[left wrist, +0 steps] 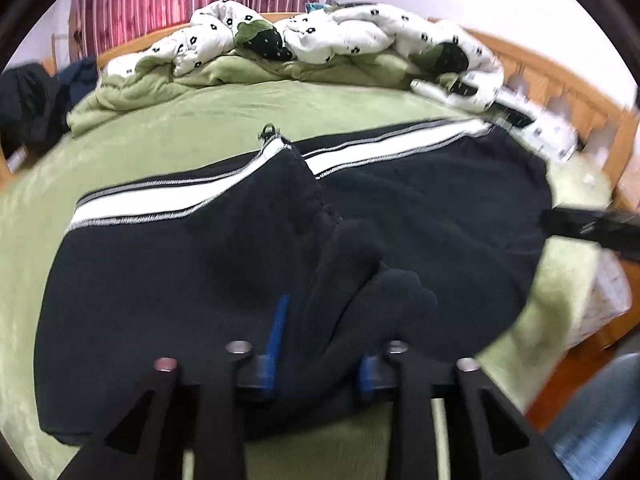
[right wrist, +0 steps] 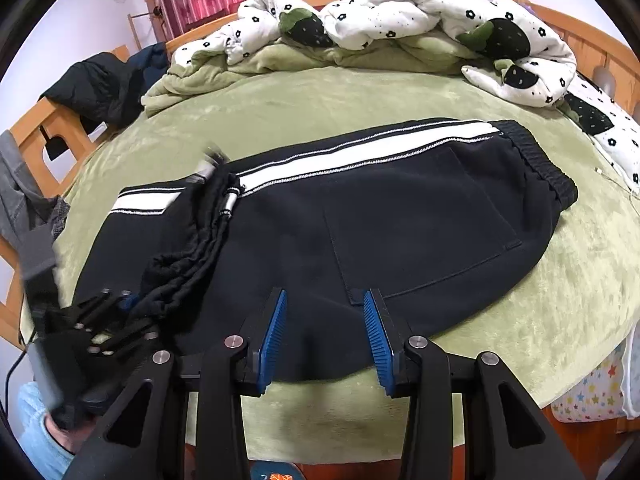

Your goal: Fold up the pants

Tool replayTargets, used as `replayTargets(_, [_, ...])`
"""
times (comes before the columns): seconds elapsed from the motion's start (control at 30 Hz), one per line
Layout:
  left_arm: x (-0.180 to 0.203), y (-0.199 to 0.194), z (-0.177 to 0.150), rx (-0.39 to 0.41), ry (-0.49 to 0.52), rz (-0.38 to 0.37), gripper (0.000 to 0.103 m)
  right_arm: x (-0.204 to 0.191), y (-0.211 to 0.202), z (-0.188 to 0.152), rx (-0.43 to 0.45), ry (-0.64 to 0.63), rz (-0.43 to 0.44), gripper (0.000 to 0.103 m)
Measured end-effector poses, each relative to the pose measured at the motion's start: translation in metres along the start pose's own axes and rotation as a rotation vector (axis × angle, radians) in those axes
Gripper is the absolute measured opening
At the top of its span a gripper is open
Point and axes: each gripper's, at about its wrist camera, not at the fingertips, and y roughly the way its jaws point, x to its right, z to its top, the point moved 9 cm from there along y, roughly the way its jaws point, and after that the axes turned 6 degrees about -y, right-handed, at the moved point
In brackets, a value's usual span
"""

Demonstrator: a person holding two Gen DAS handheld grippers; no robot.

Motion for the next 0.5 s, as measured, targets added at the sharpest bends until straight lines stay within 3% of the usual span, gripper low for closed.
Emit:
replayTargets(0.1, [-0.029, -0.032, -0.005, 0.032, -0.043, -0.06, 0.04, 0.0, 0.005, -0.001, -0.009, -0.015, -0.003, 0.04])
replayTargets(0.17, [-0.046, -0.039, -0.005, 0.052, -0.066, -0.06, 0.048, -0.003, 0.008, 0.002, -0.008, -0.033, -0.011, 0.04])
replayTargets(0.3, [-0.103, -0.067, -0.007, 0.105, -0.144, -0.037, 0.047, -0.027, 0.009, 0.011, -0.004, -0.062, 0.054, 0.04])
replayTargets(0.4, [-0.148, -0.077, -0.02, 0.089, -0.196, 0.057, 0.048, -0.058, 0.017, 0.018, -0.04, -0.071, 0.141, 0.04])
replayTargets(0.5, [-0.176, -0.079, -0.038, 0.06, -0.218, 0.066, 0.048, -0.09, 0.035, 0.022, -0.085, -0.1, 0.173, 0.041])
